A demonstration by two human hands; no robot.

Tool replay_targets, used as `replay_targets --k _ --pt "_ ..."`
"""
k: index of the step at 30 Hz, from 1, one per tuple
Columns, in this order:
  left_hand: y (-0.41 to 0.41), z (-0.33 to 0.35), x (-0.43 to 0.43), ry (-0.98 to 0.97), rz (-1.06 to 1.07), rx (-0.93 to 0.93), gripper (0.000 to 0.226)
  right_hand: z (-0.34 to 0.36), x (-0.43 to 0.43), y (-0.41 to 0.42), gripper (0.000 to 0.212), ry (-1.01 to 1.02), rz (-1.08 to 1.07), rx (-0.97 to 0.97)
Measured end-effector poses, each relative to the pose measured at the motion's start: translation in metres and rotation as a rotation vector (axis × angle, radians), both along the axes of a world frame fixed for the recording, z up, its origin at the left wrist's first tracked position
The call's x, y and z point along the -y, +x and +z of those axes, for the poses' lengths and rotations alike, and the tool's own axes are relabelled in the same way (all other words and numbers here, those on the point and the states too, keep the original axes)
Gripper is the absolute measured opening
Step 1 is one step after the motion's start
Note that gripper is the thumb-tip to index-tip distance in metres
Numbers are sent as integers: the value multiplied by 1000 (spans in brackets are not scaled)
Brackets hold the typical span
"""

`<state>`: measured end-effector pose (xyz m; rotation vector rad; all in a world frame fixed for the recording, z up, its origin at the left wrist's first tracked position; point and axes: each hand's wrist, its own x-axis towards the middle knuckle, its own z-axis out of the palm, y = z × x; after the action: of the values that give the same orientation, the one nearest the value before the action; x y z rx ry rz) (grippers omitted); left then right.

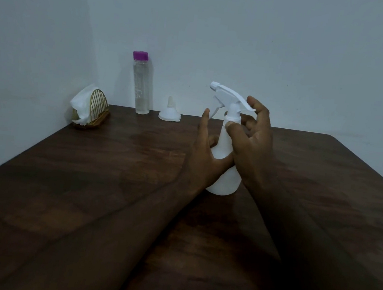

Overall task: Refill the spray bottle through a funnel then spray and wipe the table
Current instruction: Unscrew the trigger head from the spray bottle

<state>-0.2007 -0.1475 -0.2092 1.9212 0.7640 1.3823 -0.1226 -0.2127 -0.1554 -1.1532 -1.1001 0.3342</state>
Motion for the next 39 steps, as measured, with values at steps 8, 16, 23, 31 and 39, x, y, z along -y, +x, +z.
replay_targets --k 8,16,23,31,39 --pt "0 0 2 12 -3 7 112 3 -4 4 52 -13 -30 42" --pt "-2 3 7 -61 -4 -16 117 23 -2 24 44 -165 79 124" --pt "-1 6 8 -131 -12 -59 122 43 3 33 22 -230 84 277" --pt "-8 10 15 -26 16 -179 71 69 5 48 31 -233 130 62" --pt "-15 9 15 39 100 -148 52 81 17 72 19 -114 110 -226"
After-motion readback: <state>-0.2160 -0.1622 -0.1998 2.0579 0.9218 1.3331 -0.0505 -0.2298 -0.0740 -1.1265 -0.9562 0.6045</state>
